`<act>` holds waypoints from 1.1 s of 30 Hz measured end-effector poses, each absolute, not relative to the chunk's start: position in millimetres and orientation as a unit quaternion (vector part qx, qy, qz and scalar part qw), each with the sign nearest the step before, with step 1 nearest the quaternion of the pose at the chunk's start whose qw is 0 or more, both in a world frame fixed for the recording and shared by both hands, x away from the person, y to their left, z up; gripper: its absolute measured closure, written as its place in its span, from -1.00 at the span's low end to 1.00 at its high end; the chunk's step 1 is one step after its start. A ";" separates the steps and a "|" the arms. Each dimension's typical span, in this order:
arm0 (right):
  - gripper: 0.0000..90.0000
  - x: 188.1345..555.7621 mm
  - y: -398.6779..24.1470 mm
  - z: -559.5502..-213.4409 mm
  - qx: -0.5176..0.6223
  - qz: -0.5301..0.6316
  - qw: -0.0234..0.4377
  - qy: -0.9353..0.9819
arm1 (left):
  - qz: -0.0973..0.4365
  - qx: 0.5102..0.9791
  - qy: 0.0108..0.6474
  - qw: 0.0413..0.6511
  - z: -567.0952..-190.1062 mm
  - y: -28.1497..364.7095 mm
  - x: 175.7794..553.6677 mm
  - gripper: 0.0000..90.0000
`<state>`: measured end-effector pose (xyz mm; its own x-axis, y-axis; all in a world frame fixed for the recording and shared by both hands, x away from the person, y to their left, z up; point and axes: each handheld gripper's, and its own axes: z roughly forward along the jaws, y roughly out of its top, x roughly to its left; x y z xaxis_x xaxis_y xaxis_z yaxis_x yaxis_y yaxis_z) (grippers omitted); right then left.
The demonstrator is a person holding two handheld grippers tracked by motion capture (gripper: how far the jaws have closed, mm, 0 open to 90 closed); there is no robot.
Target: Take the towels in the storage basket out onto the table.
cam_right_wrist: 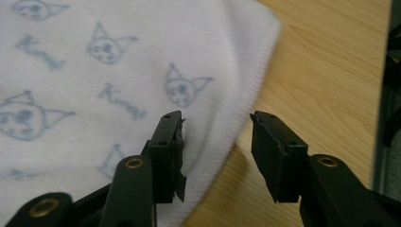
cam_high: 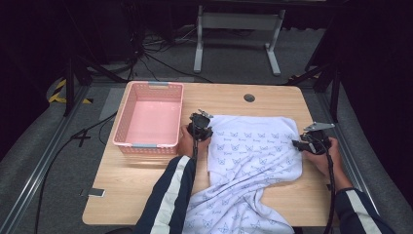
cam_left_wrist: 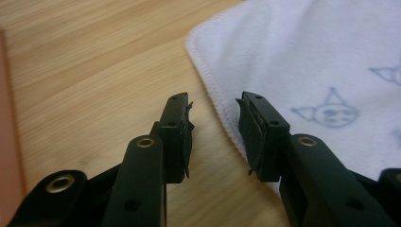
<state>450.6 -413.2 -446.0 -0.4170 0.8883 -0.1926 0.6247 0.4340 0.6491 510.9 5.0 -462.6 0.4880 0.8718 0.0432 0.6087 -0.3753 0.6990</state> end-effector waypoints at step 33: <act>0.25 380.6 -396.7 -451.3 0.429 0.296 0.224 0.824 | 0.153 0.874 0.322 0.331 -461.6 0.3 417.5 0.18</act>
<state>380.6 -396.7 -451.3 -0.5315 0.8392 -0.1153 0.5739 0.4568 0.6797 417.5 0.3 -461.6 0.7453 0.6645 0.0550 0.4614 -0.5736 0.6768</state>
